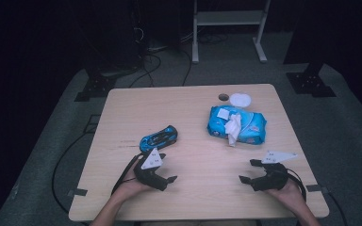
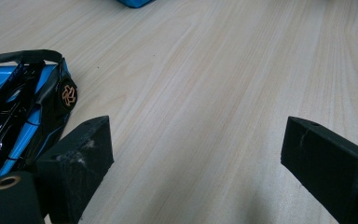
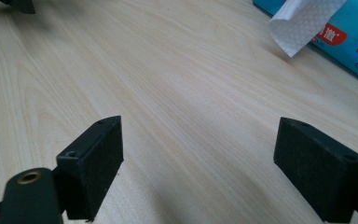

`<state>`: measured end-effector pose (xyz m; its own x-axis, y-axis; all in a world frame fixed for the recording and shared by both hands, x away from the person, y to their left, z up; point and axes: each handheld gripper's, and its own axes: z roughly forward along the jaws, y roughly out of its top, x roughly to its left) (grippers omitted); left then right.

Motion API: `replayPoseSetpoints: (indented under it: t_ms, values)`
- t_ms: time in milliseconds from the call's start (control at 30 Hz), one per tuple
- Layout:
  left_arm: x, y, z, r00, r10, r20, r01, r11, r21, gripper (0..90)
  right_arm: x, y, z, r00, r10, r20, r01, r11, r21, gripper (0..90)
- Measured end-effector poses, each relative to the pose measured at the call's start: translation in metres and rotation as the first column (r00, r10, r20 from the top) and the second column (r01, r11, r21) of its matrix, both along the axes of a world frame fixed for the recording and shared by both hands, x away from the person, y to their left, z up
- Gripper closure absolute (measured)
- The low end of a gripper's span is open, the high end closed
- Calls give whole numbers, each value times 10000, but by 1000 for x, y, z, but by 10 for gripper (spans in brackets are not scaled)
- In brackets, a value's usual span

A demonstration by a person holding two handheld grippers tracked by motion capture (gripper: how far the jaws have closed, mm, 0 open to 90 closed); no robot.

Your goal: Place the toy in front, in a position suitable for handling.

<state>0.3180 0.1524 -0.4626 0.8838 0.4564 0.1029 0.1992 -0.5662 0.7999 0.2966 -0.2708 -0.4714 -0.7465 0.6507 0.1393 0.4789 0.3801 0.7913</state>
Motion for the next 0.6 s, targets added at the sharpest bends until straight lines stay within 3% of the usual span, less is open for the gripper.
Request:
replayPoseSetpoints:
  t_ms: [233,400,533,600]
  values:
    - [0,1,0,10000,73,10,-73,9998,160,85,1,-2,-1,10000,-58,-60,58,10000,47,150]
    - [-1,2,2,9999,69,123,-69,10000,-3,84,-1,0,0,10000,3,-16,-3,9999,104,150]
    - [-1,2,2,9999,113,73,-114,9998,144,84,-3,5,6,9999,-62,117,58,9994,347,150]
    - [-2,3,3,9999,125,57,-126,9998,144,85,-1,12,13,9995,237,206,-247,9985,480,139]
